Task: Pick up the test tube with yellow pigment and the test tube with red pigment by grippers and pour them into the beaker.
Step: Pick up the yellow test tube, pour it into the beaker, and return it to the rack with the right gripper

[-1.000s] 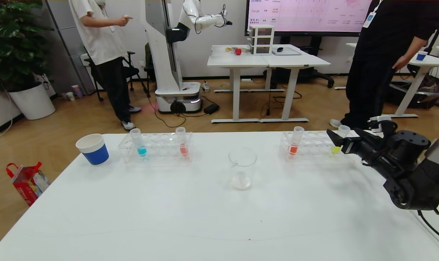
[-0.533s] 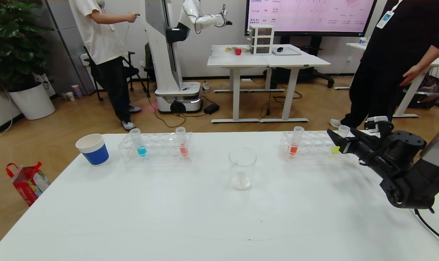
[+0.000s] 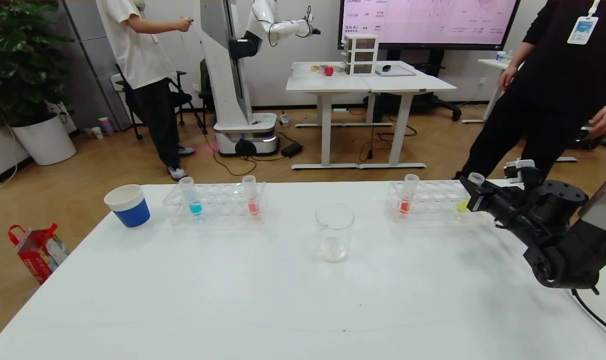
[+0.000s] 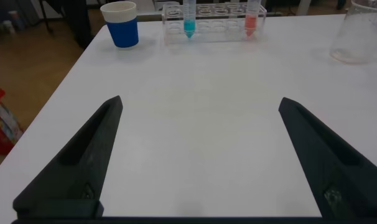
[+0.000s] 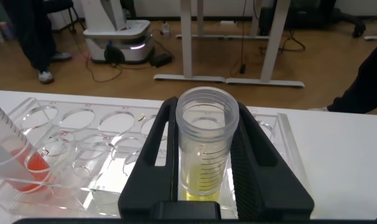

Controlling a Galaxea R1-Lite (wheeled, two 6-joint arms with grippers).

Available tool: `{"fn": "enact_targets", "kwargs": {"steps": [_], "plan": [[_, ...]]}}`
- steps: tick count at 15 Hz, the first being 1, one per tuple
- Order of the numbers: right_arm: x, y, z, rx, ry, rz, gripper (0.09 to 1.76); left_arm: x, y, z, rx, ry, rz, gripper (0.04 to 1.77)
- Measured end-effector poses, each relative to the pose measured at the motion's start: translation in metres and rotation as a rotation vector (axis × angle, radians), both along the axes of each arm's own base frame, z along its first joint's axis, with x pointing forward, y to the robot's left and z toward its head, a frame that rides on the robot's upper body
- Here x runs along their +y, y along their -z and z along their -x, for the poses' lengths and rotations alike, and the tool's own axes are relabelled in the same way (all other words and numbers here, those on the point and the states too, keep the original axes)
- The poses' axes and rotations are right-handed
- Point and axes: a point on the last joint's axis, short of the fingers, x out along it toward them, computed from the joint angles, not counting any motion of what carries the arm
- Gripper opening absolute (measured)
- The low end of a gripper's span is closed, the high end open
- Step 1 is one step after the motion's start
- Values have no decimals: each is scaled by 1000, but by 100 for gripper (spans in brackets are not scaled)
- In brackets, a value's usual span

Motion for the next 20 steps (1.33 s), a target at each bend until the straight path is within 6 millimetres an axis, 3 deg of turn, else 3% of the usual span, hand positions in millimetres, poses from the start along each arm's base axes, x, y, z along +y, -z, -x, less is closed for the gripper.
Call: {"fn": "enact_targets", "kwargs": {"steps": [5,10,13,16,20], "plan": [[5,-26,3,3,-11,5,49,0,0,0,0,0,0,175],[14,-78,6,-24,-69,75,50,0,0,0,0,-1,0,175],[19,-93,10,-62,-84,82,50,0,0,0,0,-1,0,175],[42,-107,12,-92,-171,89,50,0,0,0,0,-1,0,175],[101,-129,16,-157,-337,142,50,0,0,0,0,-1,0,175]]}}
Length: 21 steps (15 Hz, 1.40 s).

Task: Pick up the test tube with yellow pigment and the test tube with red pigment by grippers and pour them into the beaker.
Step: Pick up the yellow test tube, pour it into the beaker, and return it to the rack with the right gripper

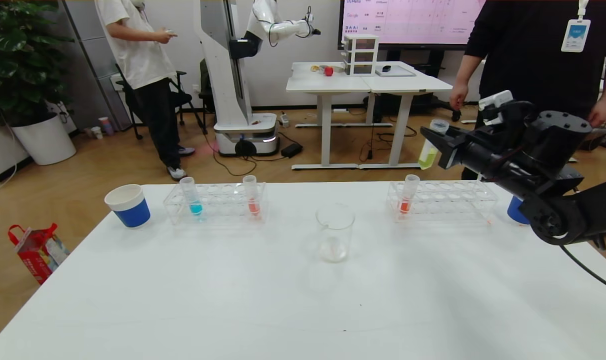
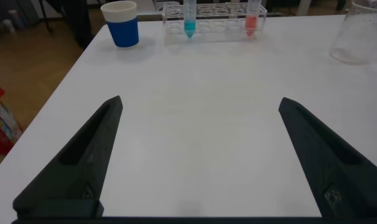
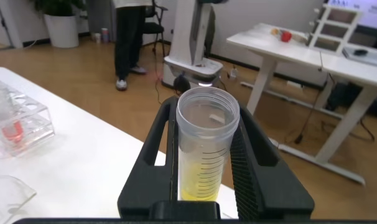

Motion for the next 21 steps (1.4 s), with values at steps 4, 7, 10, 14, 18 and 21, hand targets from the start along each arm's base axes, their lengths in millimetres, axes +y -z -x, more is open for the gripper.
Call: {"fn": "enact_targets", "kwargs": {"steps": [4,7,10,14,18,21], "plan": [[64,2,2,-151,-166,150,50,0,0,0,0,0,0,175],[93,13,-3,-263,-216,281,50,0,0,0,0,0,0,175],[107,26,-4,-348,-320,392,50,0,0,0,0,0,0,175],[111,36,-6,-492,-379,550,50,0,0,0,0,0,0,175],[112,46,-8,-575,-431,628,50,0,0,0,0,0,0,175],[112,54,-9,-638,-465,684,50,0,0,0,0,0,0,175]]}}
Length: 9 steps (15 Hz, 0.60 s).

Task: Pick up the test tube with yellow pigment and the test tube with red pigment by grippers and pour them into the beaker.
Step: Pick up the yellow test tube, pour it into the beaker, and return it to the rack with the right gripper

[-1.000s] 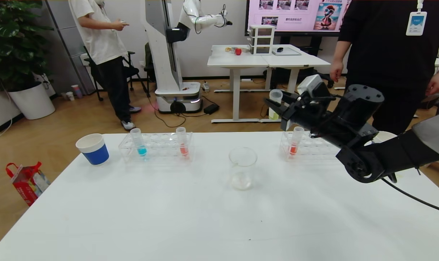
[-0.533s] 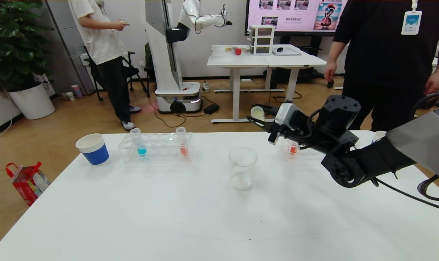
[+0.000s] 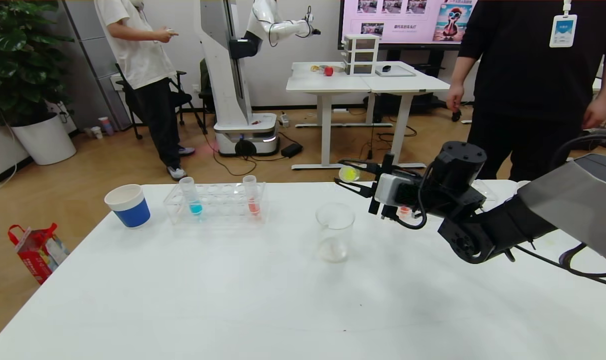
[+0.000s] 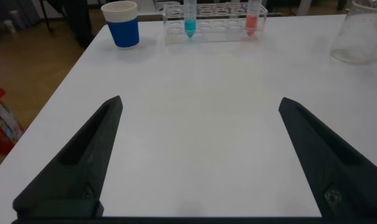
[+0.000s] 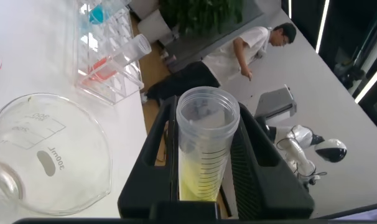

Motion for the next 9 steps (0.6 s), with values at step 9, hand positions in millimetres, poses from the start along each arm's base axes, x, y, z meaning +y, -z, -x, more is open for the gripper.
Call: {"fn": "enact_targets", "kwargs": {"steps": [9], "plan": [[0,14,-11,-208,-39,110,50,0,0,0,0,0,0,175]]}}
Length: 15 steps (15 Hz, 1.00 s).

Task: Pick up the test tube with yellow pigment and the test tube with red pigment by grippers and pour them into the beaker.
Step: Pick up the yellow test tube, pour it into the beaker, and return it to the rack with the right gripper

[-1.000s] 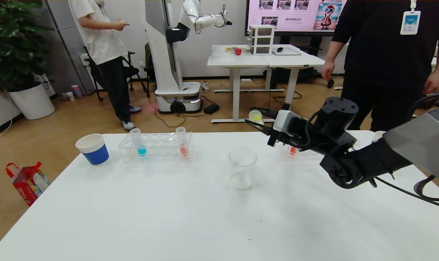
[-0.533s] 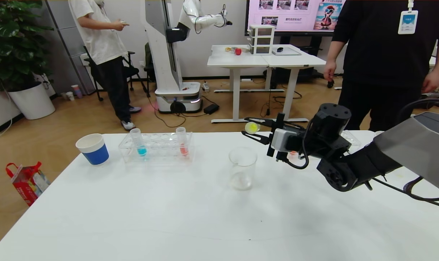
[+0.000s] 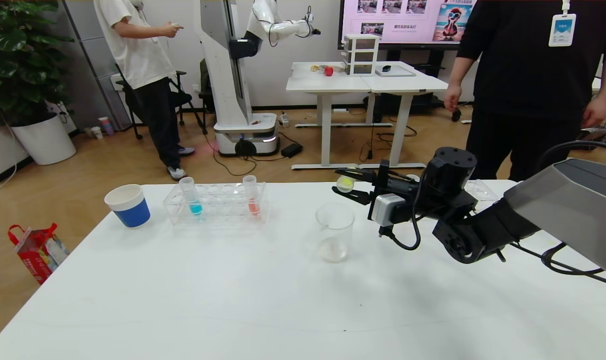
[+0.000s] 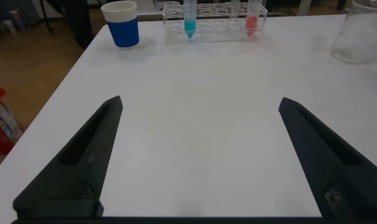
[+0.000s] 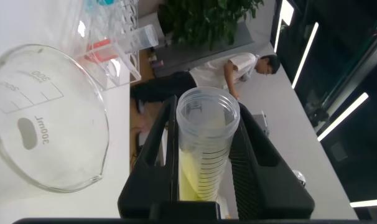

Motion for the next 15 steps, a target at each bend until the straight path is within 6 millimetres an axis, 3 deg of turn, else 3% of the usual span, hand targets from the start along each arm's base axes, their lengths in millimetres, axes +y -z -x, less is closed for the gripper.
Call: {"fn": "enact_targets", "kwargs": {"steps": [15], "plan": [[4,9,-14,-241,11,87,50,0,0,0,0,0,0,175]]}}
